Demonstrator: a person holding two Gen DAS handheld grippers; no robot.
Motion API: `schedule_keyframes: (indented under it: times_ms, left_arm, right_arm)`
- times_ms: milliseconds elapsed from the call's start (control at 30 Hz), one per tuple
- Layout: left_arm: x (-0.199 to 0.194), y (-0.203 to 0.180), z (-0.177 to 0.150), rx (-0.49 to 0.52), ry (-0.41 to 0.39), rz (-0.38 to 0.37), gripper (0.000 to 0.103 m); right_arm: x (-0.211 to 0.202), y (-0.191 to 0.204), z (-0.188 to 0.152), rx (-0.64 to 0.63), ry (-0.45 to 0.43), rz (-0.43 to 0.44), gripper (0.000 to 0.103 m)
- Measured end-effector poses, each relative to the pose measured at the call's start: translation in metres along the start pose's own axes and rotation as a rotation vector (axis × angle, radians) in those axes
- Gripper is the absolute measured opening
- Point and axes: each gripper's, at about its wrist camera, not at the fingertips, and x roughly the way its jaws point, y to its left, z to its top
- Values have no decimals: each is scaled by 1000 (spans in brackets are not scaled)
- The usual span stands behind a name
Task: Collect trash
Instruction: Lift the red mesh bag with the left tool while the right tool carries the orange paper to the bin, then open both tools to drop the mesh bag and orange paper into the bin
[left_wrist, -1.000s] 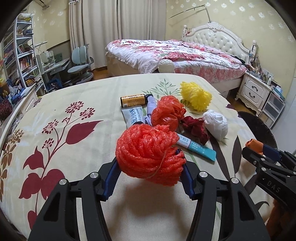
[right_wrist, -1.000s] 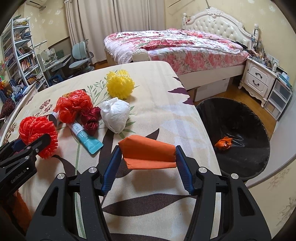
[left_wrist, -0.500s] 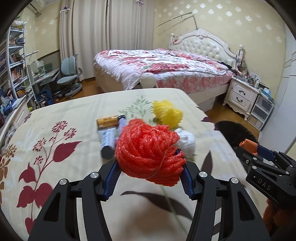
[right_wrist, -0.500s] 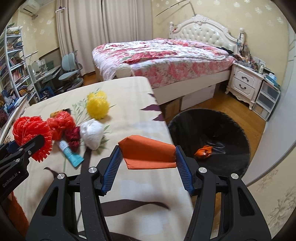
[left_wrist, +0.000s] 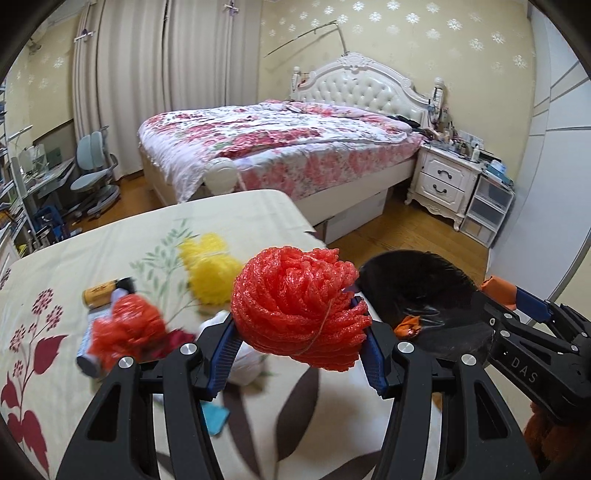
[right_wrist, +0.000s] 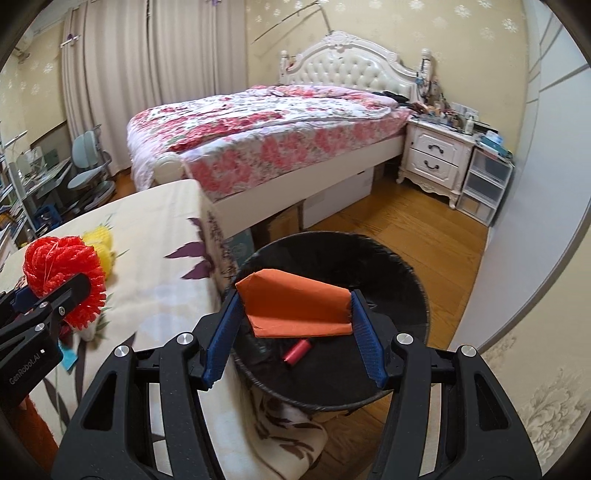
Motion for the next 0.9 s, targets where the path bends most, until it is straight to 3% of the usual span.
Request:
schedule_keyframes:
  times_ms: [367,900]
  left_arm:
    - [43,-49,16,70,20,-29,57]
    - [87,-83,24,118,66,-23,57]
  right_arm:
    - [27,-33,4,50,11,-43,57]
    - [56,-63,5,96,50,-74,57]
